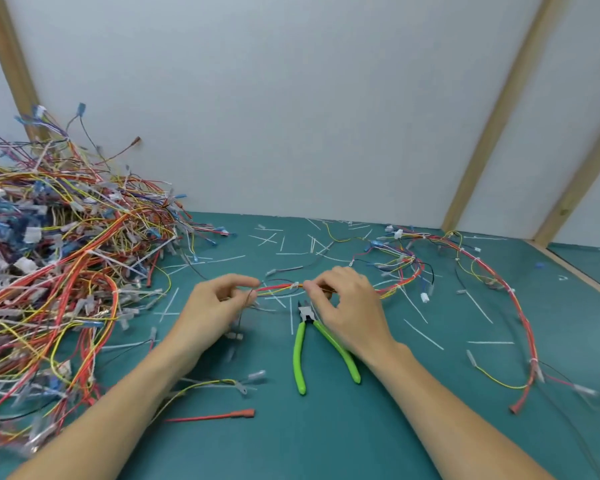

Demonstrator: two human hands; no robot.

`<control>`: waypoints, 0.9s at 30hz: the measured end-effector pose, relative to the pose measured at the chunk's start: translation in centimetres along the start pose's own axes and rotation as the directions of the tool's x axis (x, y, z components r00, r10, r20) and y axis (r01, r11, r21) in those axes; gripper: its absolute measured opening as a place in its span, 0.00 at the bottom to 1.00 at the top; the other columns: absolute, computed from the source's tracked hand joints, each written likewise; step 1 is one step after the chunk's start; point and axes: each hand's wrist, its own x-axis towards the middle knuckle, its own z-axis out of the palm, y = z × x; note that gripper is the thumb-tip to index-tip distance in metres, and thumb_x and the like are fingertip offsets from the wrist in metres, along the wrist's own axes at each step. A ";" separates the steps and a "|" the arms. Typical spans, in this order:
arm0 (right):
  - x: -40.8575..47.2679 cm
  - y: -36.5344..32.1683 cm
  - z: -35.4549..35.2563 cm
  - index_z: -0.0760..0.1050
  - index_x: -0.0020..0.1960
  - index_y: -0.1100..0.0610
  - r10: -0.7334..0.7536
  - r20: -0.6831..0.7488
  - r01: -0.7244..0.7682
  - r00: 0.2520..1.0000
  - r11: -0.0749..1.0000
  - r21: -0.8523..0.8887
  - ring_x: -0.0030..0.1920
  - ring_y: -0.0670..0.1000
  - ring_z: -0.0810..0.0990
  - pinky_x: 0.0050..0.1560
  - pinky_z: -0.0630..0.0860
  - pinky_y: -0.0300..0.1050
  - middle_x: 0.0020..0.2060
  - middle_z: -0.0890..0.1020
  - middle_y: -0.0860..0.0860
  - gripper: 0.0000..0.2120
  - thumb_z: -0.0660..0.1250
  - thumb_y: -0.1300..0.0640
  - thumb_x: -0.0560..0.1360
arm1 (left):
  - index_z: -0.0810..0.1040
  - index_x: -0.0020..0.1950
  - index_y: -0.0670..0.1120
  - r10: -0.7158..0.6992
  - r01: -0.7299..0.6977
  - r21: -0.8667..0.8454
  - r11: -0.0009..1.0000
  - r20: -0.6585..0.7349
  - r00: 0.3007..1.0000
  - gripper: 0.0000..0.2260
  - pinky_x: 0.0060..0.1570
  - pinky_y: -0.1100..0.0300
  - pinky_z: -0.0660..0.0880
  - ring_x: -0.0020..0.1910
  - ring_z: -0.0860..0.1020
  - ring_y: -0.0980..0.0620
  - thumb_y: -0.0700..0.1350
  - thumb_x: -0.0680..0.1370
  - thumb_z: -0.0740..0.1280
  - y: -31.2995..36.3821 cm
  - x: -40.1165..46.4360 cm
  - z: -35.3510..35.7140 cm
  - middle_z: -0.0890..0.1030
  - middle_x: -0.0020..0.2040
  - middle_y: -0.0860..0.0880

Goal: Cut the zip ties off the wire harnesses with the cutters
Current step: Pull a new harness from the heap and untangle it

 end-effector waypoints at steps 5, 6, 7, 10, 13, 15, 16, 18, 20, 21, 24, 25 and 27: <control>-0.6 -0.7 0.5 0.79 0.43 0.53 0.021 0.035 -0.025 0.999 0.994 0.110 0.41 0.49 0.73 0.45 0.72 0.50 0.36 0.75 0.46 0.11 0.67 0.50 0.82 | 0.85 0.55 0.50 -0.148 0.133 -0.306 0.943 -0.026 0.989 0.10 0.36 0.60 0.71 0.30 0.73 0.53 0.40 0.76 0.71 0.8 0.3 -1.0 0.82 0.39 0.51; -0.7 -0.6 0.7 0.79 0.44 0.53 0.035 0.022 -0.038 0.999 0.992 0.122 0.41 0.49 0.74 0.44 0.72 0.50 0.37 0.76 0.46 0.11 0.67 0.50 0.83 | 0.84 0.57 0.49 -0.156 0.144 -0.333 0.932 -0.009 0.988 0.11 0.35 0.61 0.72 0.31 0.75 0.53 0.40 0.76 0.71 0.8 0.3 -1.1 0.82 0.39 0.51; -0.8 -0.5 0.7 0.80 0.44 0.52 0.051 0.006 -0.051 0.999 0.990 0.134 0.40 0.48 0.75 0.44 0.72 0.49 0.37 0.77 0.47 0.10 0.67 0.50 0.83 | 0.83 0.58 0.48 -0.161 0.154 -0.350 0.924 0.009 0.987 0.12 0.35 0.62 0.74 0.31 0.77 0.53 0.41 0.76 0.71 0.8 0.3 -1.2 0.83 0.40 0.50; -0.5 0.1 0.4 0.81 0.46 0.50 0.096 -0.037 -0.089 0.995 0.985 0.147 0.40 0.46 0.76 0.42 0.71 0.45 0.37 0.79 0.45 0.08 0.67 0.51 0.83 | 0.80 0.62 0.48 -0.158 0.151 -0.379 0.913 0.014 0.987 0.14 0.44 0.57 0.77 0.37 0.83 0.51 0.41 0.77 0.70 0.8 0.2 -1.4 0.86 0.52 0.48; -0.5 0.5 0.2 0.83 0.52 0.49 0.147 -0.073 -0.135 0.986 0.979 0.154 0.40 0.45 0.77 0.40 0.71 0.42 0.39 0.82 0.43 0.07 0.66 0.52 0.83 | 0.77 0.64 0.46 -0.152 0.115 -0.462 0.880 -0.044 0.987 0.14 0.53 0.52 0.77 0.47 0.86 0.46 0.39 0.78 0.68 0.7 0.3 -1.6 0.86 0.56 0.48; -0.4 0.7 0.0 0.83 0.54 0.48 0.166 -0.090 -0.151 0.982 0.977 0.149 0.41 0.45 0.78 0.41 0.73 0.44 0.40 0.83 0.42 0.07 0.66 0.53 0.83 | 0.76 0.65 0.46 -0.144 0.105 -0.450 0.887 -0.054 0.988 0.15 0.56 0.51 0.78 0.51 0.86 0.46 0.37 0.79 0.68 0.8 0.3 -1.6 0.85 0.58 0.48; -0.3 0.7 0.0 0.82 0.54 0.49 0.166 -0.093 -0.152 0.982 0.978 0.142 0.41 0.45 0.79 0.41 0.74 0.45 0.40 0.83 0.42 0.07 0.65 0.54 0.83 | 0.77 0.64 0.46 -0.123 0.091 -0.388 0.917 -0.058 0.991 0.15 0.55 0.52 0.78 0.53 0.85 0.48 0.37 0.78 0.69 0.8 0.2 -1.4 0.85 0.58 0.48; -0.3 0.7 0.1 0.80 0.52 0.50 0.165 -0.091 -0.153 0.982 0.980 0.129 0.40 0.45 0.77 0.40 0.73 0.47 0.39 0.81 0.42 0.06 0.64 0.56 0.83 | 0.78 0.61 0.46 -0.043 0.031 -0.166 0.986 -0.069 0.997 0.14 0.54 0.58 0.78 0.55 0.84 0.50 0.36 0.77 0.71 0.6 -0.1 -1.0 0.85 0.56 0.48; -0.4 0.6 0.2 0.77 0.50 0.51 0.167 -0.095 -0.156 0.981 0.981 0.118 0.37 0.44 0.75 0.38 0.69 0.46 0.36 0.78 0.42 0.06 0.62 0.57 0.83 | 0.81 0.56 0.46 0.076 -0.074 0.082 0.994 -0.029 0.997 0.11 0.54 0.59 0.78 0.54 0.83 0.51 0.35 0.76 0.72 0.4 -0.5 -0.4 0.85 0.51 0.50; -0.4 0.5 0.2 0.75 0.49 0.51 0.169 -0.099 -0.157 0.981 0.981 0.115 0.36 0.43 0.74 0.37 0.66 0.46 0.33 0.76 0.42 0.06 0.62 0.58 0.83 | 0.81 0.54 0.47 0.126 -0.125 0.196 0.973 0.007 0.992 0.09 0.55 0.56 0.78 0.52 0.83 0.53 0.36 0.77 0.72 0.2 -0.6 -0.2 0.86 0.49 0.51; -0.3 0.3 0.3 0.71 0.48 0.52 0.174 -0.115 -0.159 0.978 0.980 0.123 0.33 0.44 0.71 0.35 0.62 0.49 0.29 0.71 0.43 0.07 0.59 0.58 0.84 | 0.82 0.51 0.51 0.162 -0.172 0.340 0.925 0.058 0.985 0.04 0.54 0.53 0.76 0.49 0.82 0.60 0.44 0.78 0.72 0.0 -0.9 0.0 0.86 0.46 0.55; -0.3 0.3 0.3 0.71 0.48 0.52 0.176 -0.123 -0.161 0.977 0.979 0.124 0.32 0.44 0.71 0.35 0.61 0.49 0.29 0.71 0.43 0.07 0.59 0.58 0.84 | 0.82 0.51 0.52 0.156 -0.170 0.340 0.925 0.066 0.985 0.03 0.54 0.54 0.76 0.49 0.82 0.60 0.45 0.78 0.72 0.0 -0.9 0.0 0.86 0.45 0.56; -0.3 0.3 0.2 0.70 0.48 0.52 0.185 -0.139 -0.170 0.973 0.979 0.116 0.32 0.44 0.71 0.34 0.60 0.49 0.29 0.71 0.43 0.07 0.58 0.58 0.84 | 0.82 0.51 0.53 0.148 -0.167 0.347 0.923 0.080 0.986 0.03 0.52 0.58 0.74 0.49 0.82 0.59 0.47 0.78 0.72 0.1 -0.9 -0.1 0.86 0.44 0.55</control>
